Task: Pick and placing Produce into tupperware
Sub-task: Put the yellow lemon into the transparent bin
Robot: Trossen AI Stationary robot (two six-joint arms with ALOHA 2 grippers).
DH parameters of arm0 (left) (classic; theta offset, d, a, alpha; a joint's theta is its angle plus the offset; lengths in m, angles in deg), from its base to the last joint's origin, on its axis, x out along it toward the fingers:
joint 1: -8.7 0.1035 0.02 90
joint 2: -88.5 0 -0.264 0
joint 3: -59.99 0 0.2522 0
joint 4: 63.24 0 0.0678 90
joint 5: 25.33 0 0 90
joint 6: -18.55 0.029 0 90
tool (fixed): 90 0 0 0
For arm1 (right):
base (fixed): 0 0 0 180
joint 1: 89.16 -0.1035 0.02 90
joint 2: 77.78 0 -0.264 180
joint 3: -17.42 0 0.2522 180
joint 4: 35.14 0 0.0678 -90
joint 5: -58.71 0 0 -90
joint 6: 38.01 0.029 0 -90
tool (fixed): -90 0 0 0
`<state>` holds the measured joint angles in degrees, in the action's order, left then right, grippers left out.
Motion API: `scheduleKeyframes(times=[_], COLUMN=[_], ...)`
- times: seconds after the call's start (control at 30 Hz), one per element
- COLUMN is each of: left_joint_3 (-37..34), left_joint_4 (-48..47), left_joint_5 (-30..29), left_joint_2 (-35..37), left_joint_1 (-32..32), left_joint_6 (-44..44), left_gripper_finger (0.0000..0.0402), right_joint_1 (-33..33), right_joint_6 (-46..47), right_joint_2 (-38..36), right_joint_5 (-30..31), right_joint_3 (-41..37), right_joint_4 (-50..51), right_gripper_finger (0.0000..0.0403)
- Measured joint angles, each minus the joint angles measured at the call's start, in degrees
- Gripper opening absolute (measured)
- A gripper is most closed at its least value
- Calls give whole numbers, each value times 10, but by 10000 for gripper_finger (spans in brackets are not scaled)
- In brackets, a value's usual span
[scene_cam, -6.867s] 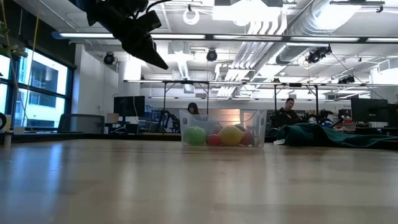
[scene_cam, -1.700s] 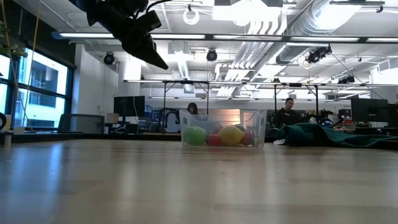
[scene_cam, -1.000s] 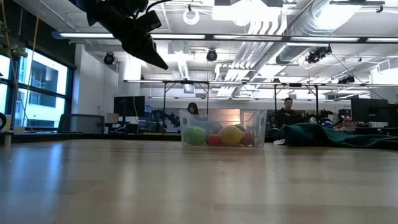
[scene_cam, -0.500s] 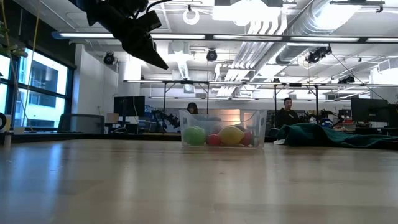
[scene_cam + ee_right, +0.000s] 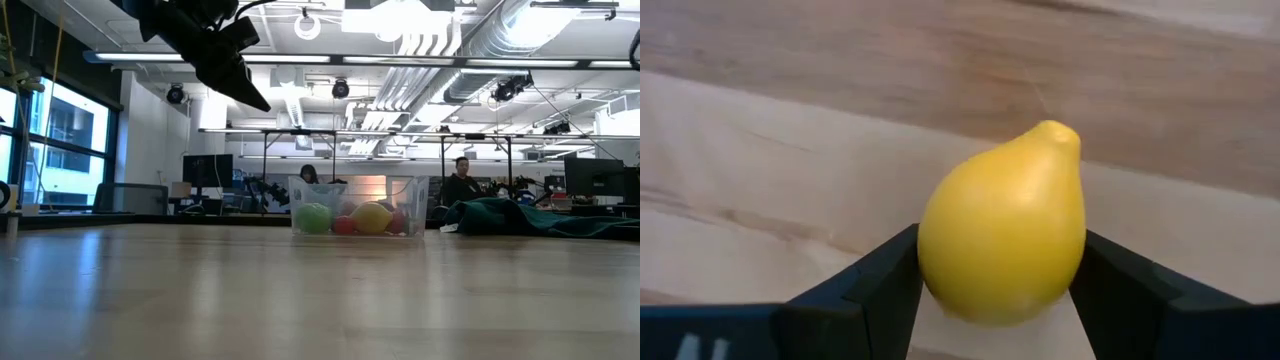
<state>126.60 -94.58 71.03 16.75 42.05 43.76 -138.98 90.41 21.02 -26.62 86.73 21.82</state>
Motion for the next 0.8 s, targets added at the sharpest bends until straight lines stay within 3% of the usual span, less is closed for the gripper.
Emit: scheduleKeyframes(times=[0.8], left_joint_3=[0], left_joint_4=[0], left_joint_5=[0], left_joint_2=[0], left_joint_1=[0], left_joint_6=[0], left_gripper_finger=[124], right_joint_1=[34], right_joint_6=[-14], right_joint_2=[0], right_joint_5=[39], right_joint_3=[-3], right_joint_4=[33], right_gripper_finger=[221])
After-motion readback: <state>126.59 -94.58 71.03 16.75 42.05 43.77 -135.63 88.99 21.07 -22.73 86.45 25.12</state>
